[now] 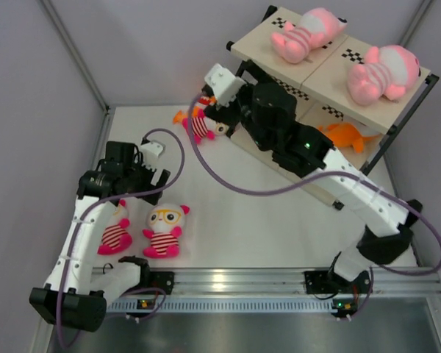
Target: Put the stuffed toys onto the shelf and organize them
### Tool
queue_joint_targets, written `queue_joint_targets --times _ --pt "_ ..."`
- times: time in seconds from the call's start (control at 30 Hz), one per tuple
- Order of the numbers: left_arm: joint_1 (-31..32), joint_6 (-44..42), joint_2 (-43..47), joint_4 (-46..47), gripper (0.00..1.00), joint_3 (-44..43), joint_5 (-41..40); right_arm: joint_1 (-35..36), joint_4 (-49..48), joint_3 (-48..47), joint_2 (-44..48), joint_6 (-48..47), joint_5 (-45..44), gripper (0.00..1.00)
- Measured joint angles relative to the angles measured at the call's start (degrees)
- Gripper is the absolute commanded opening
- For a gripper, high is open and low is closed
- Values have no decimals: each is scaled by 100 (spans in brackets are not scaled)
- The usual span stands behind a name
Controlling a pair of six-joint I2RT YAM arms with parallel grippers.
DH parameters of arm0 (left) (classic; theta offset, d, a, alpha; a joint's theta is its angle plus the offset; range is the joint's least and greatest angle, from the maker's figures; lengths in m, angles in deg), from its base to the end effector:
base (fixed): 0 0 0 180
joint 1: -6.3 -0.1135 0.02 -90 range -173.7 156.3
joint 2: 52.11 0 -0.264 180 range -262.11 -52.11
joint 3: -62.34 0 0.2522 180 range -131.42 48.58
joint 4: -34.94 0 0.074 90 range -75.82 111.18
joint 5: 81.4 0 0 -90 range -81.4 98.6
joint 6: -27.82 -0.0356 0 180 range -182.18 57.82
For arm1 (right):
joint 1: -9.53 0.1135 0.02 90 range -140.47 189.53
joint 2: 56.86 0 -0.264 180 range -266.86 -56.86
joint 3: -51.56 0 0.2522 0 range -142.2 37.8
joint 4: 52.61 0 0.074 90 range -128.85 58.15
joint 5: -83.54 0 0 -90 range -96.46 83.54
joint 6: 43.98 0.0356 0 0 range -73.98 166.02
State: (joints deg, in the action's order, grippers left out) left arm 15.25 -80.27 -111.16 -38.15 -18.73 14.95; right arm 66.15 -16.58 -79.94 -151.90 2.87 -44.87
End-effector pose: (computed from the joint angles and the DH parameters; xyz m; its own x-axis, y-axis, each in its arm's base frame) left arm 0.1839 -0.0329 0.3494 -0.6611 0.4165 -0.6240 0.4508 0.8854 0.1133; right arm 0.2099 0.2784 0.5271 0.2167 -0.6451 -0.7327 -0.2252 0.6973 -0.6805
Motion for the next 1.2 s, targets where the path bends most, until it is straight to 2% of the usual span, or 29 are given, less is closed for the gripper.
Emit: queue_joint_targets --times 0.17,0.23,0.4,0.53,0.6,0.63,0.73,0.77,0.9,1.0,1.2 --pt "-28 -20 -87 -22 99 660 -393 22 -481 3053 2277 1108 2986 95" --pt "-57 -68 -262 -28 96 844 -264 28 -890 4089 2782 1499 3985 95" --pt "-66 -374 -986 59 93 1012 155 26 -1453 5265 2546 2264 5195 92" --pt "-11 -780 -1552 238 91 1115 481 26 -1453 5877 2378 2618 5525 92" --pt "83 -984 -1812 363 84 1244 595 26 -1508 6046 2396 2732 5563 92" --pt "138 -1088 -1958 415 63 1344 656 26 -1550 6113 2415 2782 5560 92" --pt "205 -1237 -2232 490 25 1519 713 26 -1631 6212 2492 2876 5523 91" --pt "205 -1257 -2264 511 0 1537 728 26 -1676 6223 2516 2892 5510 90" --pt "201 -1257 -2197 496 0 1523 809 28 -1788 6225 2577 2868 5521 85" --pt "201 -1104 -2114 444 0 1423 861 168 -1858 6225 2568 2542 5458 85" --pt "203 -785 -1797 433 0 691 1113 1364 -2684 6395 2269 850 4942 87"
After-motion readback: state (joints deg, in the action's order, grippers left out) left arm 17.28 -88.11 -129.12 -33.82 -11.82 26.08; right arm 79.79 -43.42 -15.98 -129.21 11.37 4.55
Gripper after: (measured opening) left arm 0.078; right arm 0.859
